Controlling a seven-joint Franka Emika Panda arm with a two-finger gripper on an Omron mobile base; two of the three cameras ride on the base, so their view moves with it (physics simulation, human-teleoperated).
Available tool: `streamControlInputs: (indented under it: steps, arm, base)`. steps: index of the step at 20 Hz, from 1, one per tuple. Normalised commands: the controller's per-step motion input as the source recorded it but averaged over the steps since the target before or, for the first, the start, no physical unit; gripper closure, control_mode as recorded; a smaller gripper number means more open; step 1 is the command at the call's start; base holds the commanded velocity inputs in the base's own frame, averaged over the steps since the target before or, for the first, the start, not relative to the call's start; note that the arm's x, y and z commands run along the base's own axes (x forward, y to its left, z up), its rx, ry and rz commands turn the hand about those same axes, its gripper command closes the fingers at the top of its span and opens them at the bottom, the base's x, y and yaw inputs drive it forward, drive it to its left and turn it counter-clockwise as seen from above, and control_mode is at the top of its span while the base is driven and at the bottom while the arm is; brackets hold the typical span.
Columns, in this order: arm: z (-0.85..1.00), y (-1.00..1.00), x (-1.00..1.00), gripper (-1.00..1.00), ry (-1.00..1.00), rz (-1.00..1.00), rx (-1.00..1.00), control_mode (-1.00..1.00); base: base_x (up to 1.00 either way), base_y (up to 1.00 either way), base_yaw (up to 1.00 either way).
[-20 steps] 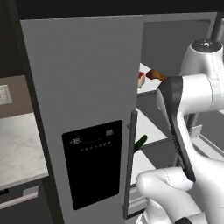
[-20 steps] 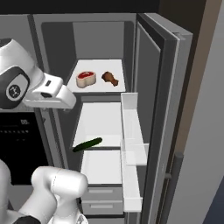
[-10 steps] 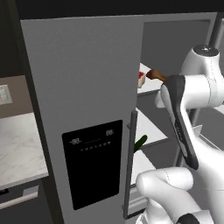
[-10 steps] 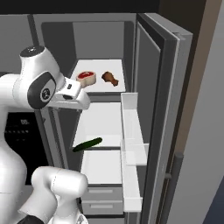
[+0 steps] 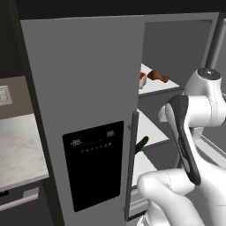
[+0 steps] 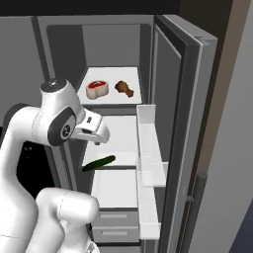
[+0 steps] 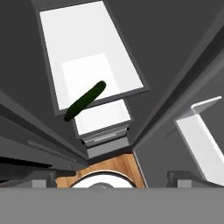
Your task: Gather the cucumber and squash from the fridge and place them on a tray on the dining counter. Then gather the steak and chicken drumstick from the fridge and place them on the other tray.
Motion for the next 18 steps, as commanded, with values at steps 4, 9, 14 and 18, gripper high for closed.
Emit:
streamControlInputs:
  steps: [4, 9, 14, 18]
  arm:
    - [-0.52, 0.0, 0.08, -1.0, 0.0, -0.1, 0.0, -1.0]
    - [-0.41, -0.02, 0.12, -1.0, 0.0, -0.09, 0.04, -1.0]
    - [-0.36, 0.0, 0.22, -1.0, 0.0, -0.05, 0.1, -1.0]
    - [-0.17, 0.0, 0.39, -1.0, -0.01, 0.0, 0.12, -1.0]
  base:
    - [0.0, 0.0, 0.0]
    - [0.0, 0.0, 0.0]
    - [0.0, 0.0, 0.0]
    - [0.0, 0.0, 0.0]
